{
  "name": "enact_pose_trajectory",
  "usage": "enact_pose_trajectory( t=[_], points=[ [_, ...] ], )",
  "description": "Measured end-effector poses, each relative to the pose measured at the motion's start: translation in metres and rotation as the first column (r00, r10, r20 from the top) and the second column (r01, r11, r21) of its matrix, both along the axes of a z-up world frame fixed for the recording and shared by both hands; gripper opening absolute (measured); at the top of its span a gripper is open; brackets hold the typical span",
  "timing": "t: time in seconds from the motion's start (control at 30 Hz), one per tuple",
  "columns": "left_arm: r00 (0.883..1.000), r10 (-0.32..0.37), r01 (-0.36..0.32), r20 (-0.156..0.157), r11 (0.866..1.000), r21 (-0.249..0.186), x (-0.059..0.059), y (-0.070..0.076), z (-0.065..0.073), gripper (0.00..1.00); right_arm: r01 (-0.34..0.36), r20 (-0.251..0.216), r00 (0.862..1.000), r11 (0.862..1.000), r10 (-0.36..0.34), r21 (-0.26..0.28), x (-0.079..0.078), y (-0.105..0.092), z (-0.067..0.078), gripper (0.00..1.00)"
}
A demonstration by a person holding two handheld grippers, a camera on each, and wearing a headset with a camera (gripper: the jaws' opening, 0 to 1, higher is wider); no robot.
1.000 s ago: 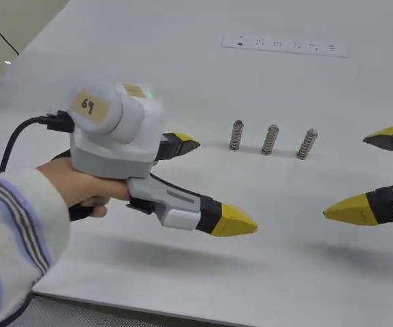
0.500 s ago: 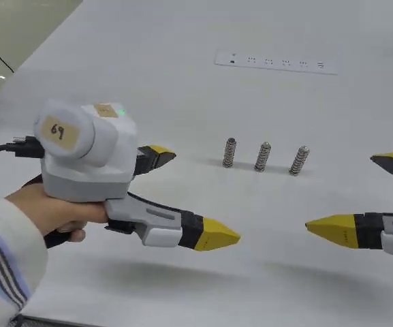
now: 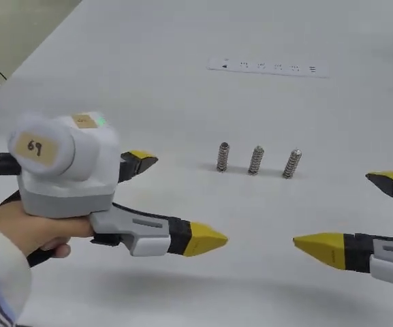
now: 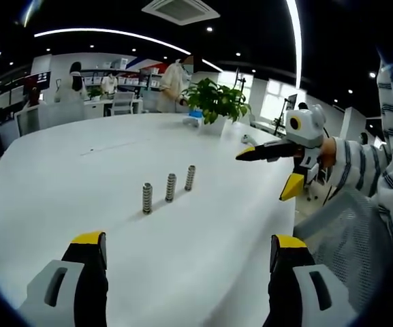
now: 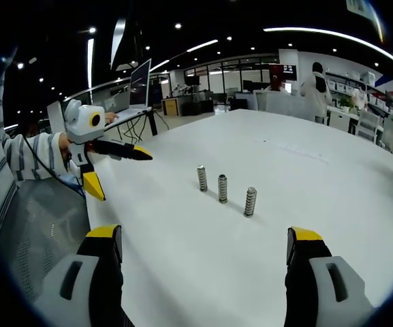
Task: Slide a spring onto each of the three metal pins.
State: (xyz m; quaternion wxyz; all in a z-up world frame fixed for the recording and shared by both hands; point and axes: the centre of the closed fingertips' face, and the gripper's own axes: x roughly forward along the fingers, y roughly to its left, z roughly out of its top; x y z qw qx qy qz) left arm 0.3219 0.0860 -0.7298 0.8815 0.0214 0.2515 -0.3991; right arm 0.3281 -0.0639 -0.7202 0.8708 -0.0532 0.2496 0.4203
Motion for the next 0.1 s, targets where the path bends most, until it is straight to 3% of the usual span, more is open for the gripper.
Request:
enact_pose_trajectory(
  t=[0.1],
  points=[
    [1.000,0.005,-0.005,-0.004,1.000,0.002,-0.0005,0.0023,-0.0010,0.98,0.000,-0.009,1.000,1.000,0.000,-0.012,-0.0021,-0.0013,-0.0033,1.00]
  ],
)
